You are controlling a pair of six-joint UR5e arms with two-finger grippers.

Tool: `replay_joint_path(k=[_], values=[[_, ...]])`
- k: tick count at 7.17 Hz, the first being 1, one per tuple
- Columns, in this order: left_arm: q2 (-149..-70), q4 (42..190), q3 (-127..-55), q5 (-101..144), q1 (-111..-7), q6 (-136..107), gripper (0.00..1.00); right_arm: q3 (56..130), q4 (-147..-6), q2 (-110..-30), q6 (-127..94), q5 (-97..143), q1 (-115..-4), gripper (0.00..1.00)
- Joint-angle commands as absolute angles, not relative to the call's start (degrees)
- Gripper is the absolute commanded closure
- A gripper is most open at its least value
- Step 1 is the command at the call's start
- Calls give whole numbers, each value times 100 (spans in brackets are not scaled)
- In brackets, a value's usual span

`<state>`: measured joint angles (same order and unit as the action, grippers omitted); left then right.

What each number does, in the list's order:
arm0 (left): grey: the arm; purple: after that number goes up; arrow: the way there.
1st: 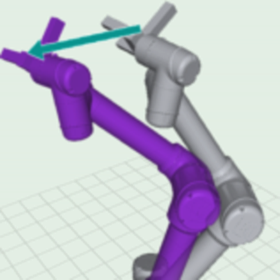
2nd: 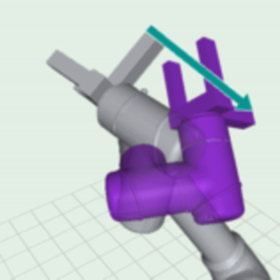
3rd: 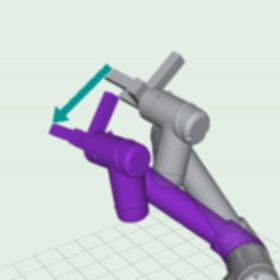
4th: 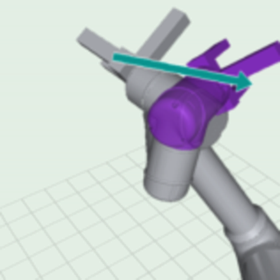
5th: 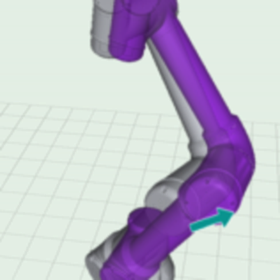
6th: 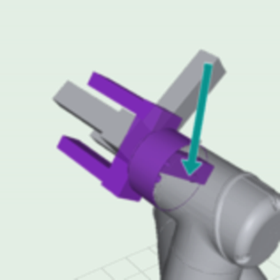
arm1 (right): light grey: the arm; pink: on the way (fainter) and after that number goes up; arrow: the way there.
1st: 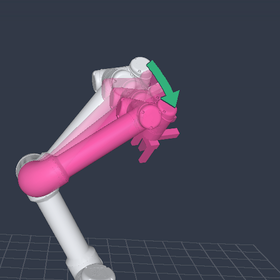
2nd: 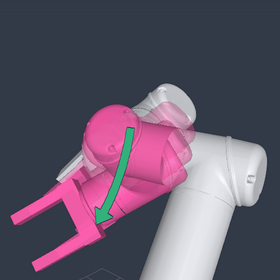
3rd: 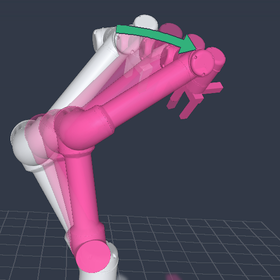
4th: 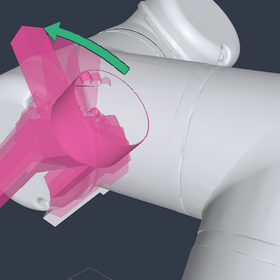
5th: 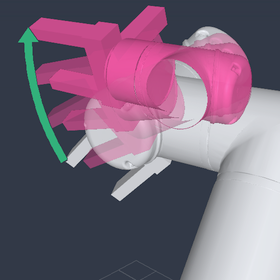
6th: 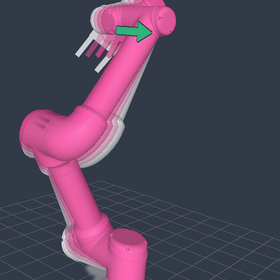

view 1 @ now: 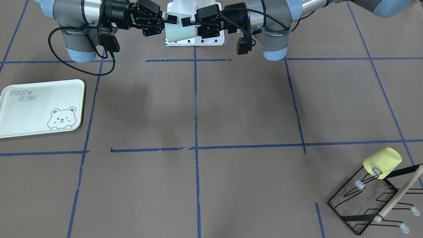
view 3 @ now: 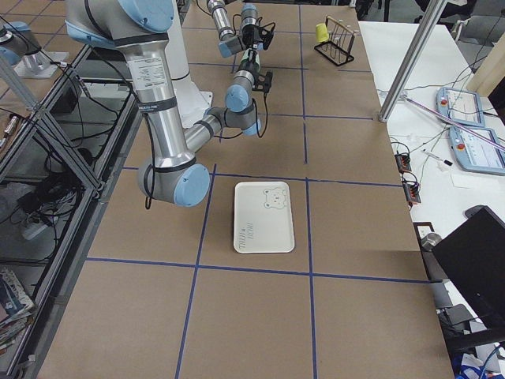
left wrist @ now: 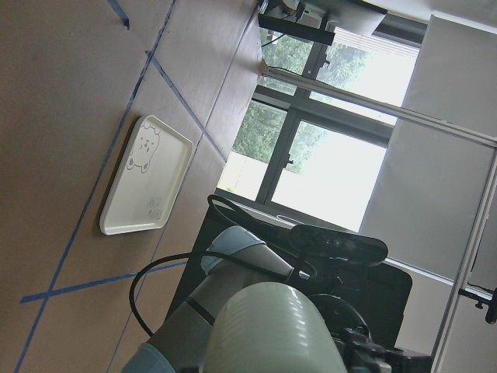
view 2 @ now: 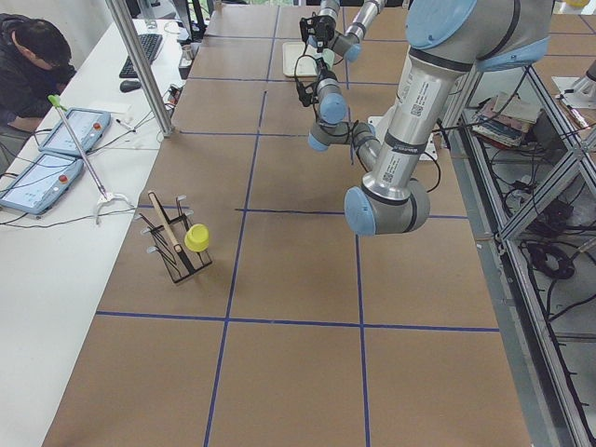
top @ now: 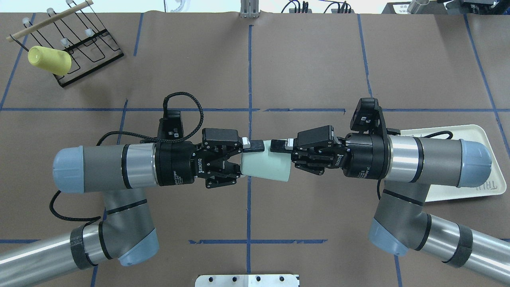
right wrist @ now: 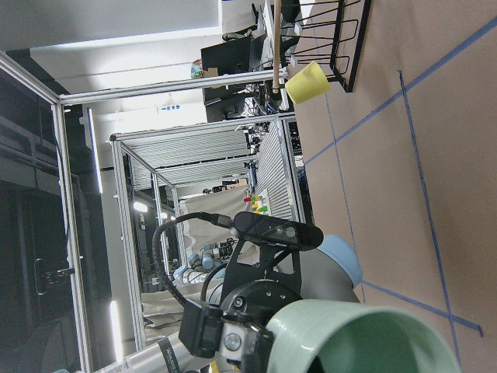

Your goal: Left arm grabs green cup and hands to right arm on tray

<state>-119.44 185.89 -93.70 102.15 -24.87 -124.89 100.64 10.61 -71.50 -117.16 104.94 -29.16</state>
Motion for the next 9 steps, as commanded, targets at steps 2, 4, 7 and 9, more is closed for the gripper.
replay_joint_path(k=[2,4,7,9], values=[[-11944,18589,-9378,10213,-2487,-12498,50,10063,1133,-7163,-11698,10503,-2900,100],[-11944,18580,-9369,10222,-2513,-12498,0,10072,1143,-7128,-11689,10503,-2892,100],[-11953,18536,-9343,10204,-2540,-12481,0,10072,1151,-7145,-11707,10512,-2892,100],[-11962,18240,-9256,10195,-3038,-12507,0,10090,1160,-7189,-11725,10512,-2900,100]])
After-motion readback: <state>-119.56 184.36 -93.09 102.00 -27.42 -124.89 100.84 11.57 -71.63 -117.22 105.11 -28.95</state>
